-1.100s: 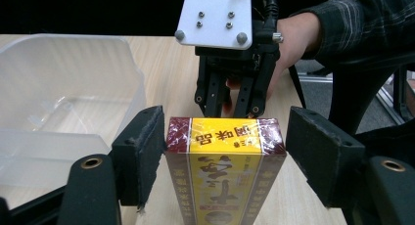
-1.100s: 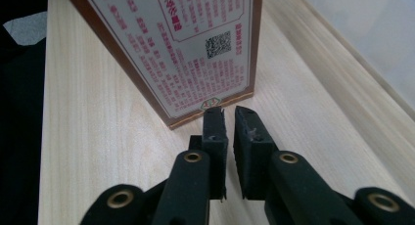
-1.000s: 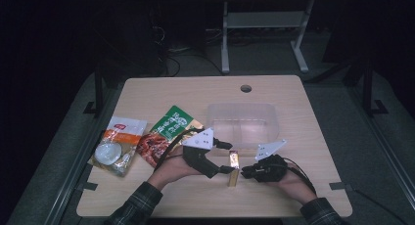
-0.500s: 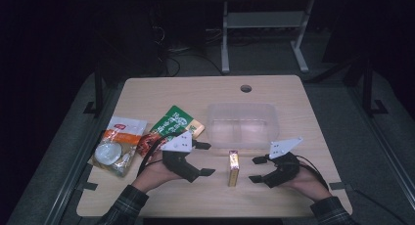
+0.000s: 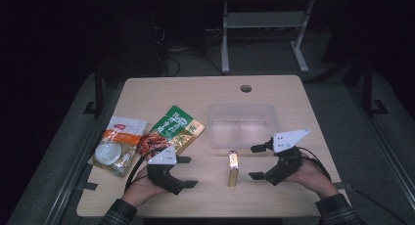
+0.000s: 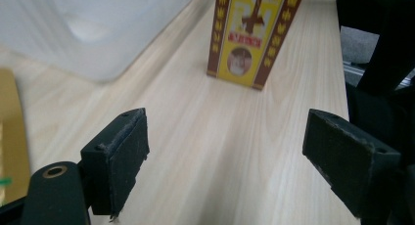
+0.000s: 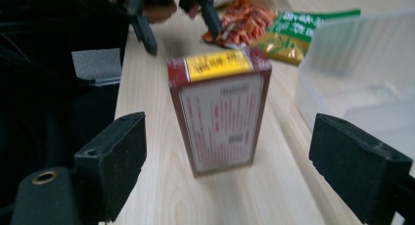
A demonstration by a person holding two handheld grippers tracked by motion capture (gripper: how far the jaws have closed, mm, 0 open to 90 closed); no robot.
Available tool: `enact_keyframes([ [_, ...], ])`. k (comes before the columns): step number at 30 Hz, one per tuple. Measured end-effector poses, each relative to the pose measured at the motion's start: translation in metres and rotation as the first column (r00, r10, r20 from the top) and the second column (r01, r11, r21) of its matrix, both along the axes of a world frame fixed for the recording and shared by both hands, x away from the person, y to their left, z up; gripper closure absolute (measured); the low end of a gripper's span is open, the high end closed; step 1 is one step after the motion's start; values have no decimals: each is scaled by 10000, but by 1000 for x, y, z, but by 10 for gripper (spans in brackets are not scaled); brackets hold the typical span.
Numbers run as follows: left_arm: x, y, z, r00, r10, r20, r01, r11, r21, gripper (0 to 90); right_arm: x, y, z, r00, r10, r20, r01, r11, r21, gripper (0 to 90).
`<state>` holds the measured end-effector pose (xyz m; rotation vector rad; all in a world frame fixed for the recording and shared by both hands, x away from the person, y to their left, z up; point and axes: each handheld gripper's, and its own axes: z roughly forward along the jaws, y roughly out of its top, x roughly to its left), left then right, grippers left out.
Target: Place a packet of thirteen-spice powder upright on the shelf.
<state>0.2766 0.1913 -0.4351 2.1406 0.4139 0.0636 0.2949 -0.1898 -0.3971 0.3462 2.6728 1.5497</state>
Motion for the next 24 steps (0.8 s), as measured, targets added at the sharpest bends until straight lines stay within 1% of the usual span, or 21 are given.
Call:
enact_keyframes([
  [1,-3,3,-3,9998,155,-130,-154,9999,54,161,0,1,2,10000,43,26,-43,10000,32,133],
  [2,-4,5,-4,9998,187,-60,-186,9998,112,161,2,4,6,9999,126,105,-126,9999,75,132],
  [4,-7,8,-7,9992,377,-102,-374,9989,289,161,4,8,10,9996,255,139,-257,9996,105,130],
  [5,-9,11,-9,9984,544,-177,-537,9978,389,161,5,10,11,9994,305,135,-306,9995,88,130],
  [6,-11,12,-10,9975,692,-172,-684,9966,467,161,7,14,13,9989,389,271,-392,9992,94,129],
  [7,-11,14,-11,9961,868,-132,-857,9940,674,164,8,15,14,9989,409,239,-412,9991,126,128],
  [8,-12,15,-12,9956,906,-221,-888,9936,693,164,12,21,16,9982,542,237,-548,9981,271,124],
  [10,-10,15,-13,9950,956,-277,-935,9933,679,164,14,24,17,9981,585,211,-591,9979,265,120],
  [12,-7,14,-14,9955,906,-262,-887,9938,669,164,17,30,17,9974,710,140,-714,9970,302,120],
  [14,-6,12,-15,9952,903,-384,-874,9937,707,164,17,36,17,9964,836,150,-840,9961,261,118],
  [17,-7,9,-16,9965,749,-377,-722,9951,682,164,17,44,15,9952,974,139,-975,9952,113,119],
  [20,-7,7,-16,9971,676,-344,-651,9956,678,164,18,49,10,9945,1024,202,-1023,9947,-35,131],
  [23,-7,5,-16,9977,580,-338,-553,9957,747,164,17,52,3,9950,994,-60,-995,9949,-139,137],
  [24,-7,5,-16,9977,575,-355,-548,9958,733,164,18,52,2,9944,1055,39,-1055,9943,-167,139],
])
